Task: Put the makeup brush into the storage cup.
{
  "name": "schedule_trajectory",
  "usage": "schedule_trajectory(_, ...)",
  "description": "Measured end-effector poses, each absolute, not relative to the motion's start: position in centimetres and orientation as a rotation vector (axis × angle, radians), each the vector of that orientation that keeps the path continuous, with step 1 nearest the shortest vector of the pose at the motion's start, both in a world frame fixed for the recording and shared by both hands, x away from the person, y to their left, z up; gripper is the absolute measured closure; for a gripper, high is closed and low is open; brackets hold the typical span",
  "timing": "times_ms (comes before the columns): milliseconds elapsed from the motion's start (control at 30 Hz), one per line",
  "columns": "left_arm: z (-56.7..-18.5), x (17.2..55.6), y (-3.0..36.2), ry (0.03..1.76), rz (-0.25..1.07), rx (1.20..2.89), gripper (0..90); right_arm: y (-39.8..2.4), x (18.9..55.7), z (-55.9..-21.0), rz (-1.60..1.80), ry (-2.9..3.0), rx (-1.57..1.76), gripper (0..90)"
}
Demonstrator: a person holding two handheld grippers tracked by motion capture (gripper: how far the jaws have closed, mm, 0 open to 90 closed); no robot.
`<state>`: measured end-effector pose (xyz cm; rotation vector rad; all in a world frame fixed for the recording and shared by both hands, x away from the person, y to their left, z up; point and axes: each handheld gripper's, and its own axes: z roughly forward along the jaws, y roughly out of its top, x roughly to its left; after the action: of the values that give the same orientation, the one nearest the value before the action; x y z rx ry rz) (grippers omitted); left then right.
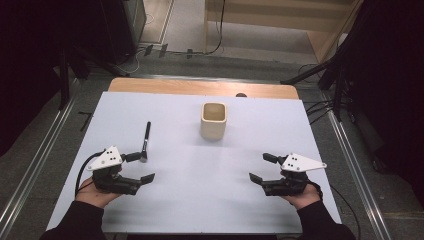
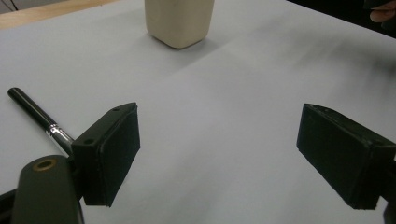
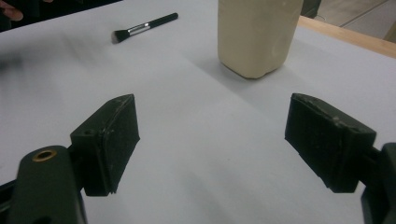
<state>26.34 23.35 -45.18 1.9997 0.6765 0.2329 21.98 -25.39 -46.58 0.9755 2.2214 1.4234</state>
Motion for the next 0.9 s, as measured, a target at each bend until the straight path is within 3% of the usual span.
schedule_trajectory(900,-45.6,28.6,23.3,0.875,0.253,1.964,14.0,-25.5,21.7,-46.6,1.428,2.223,0.980,19.1)
